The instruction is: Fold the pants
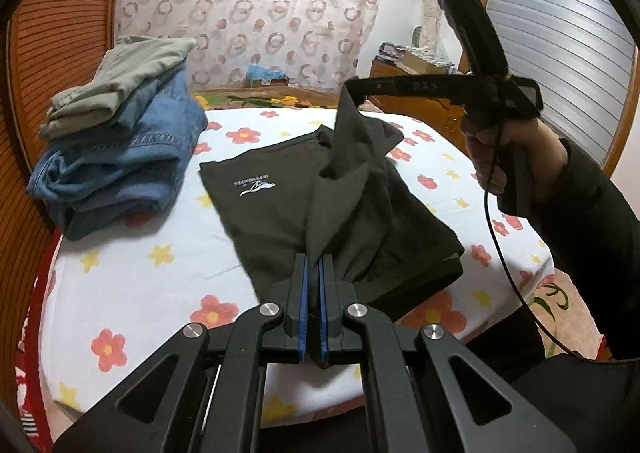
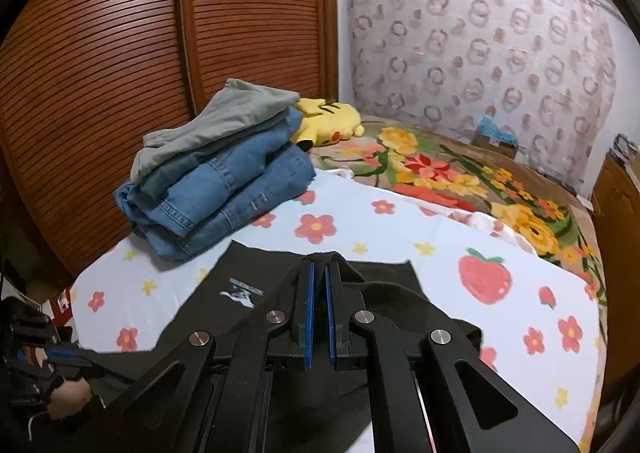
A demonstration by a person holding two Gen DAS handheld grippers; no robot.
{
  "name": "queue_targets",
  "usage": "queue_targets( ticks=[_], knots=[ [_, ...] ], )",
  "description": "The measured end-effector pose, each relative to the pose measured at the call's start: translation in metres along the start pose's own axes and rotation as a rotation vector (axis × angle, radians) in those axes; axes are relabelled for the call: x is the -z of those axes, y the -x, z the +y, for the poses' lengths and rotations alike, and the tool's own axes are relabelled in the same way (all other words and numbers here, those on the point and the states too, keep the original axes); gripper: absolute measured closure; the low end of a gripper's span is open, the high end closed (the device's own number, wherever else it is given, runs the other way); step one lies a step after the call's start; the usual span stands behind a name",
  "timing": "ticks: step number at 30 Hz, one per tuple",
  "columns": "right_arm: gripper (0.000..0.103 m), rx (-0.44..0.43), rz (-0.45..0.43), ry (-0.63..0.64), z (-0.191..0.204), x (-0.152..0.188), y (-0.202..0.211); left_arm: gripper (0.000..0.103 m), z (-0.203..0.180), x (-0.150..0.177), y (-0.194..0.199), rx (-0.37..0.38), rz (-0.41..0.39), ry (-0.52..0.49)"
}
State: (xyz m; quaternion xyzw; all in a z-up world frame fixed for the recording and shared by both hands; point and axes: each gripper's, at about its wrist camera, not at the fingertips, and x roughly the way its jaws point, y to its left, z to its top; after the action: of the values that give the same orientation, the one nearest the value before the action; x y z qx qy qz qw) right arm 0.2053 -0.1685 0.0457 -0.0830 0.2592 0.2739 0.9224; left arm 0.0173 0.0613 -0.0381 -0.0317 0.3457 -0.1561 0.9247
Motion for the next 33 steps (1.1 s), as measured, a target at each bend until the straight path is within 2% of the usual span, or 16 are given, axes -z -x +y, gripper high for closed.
queue_targets(
  ticks=[4, 8, 11, 16, 19, 26, 33],
  knots=[
    [0.098, -0.016, 0.005, 0.008, 0.004, -0.012, -0.008, 0.097, 0.005, 0.007, -0.005, -0.01, 0.02, 0.013],
    [0.097, -0.017, 0.027, 0.005, 0.006, -0.01, -0.014, 0.097, 0.007, 0.014, -0.013, -0.016, 0.048, 0.021],
    [0.087, -0.01, 0.045, 0.001, 0.003, -0.004, -0.01, 0.097, 0.007, 0.018, -0.017, -0.021, 0.064, 0.019],
    [0.083, -0.001, 0.036, 0.005, 0.008, 0.002, 0.012, 0.097, 0.007, 0.021, -0.02, -0.02, 0.071, 0.025],
    [0.077, 0.004, 0.023, -0.014, 0.005, 0.013, 0.033, 0.097, 0.006, 0.022, -0.023, -0.023, 0.079, 0.024],
    [0.077, 0.025, 0.024, -0.069, -0.003, 0.059, 0.072, 0.097, 0.006, 0.024, -0.029, -0.026, 0.092, 0.026],
    [0.077, 0.043, 0.046, -0.098, -0.001, 0.094, 0.095, 0.097, 0.005, 0.024, -0.029, -0.027, 0.092, 0.027]
  ],
)
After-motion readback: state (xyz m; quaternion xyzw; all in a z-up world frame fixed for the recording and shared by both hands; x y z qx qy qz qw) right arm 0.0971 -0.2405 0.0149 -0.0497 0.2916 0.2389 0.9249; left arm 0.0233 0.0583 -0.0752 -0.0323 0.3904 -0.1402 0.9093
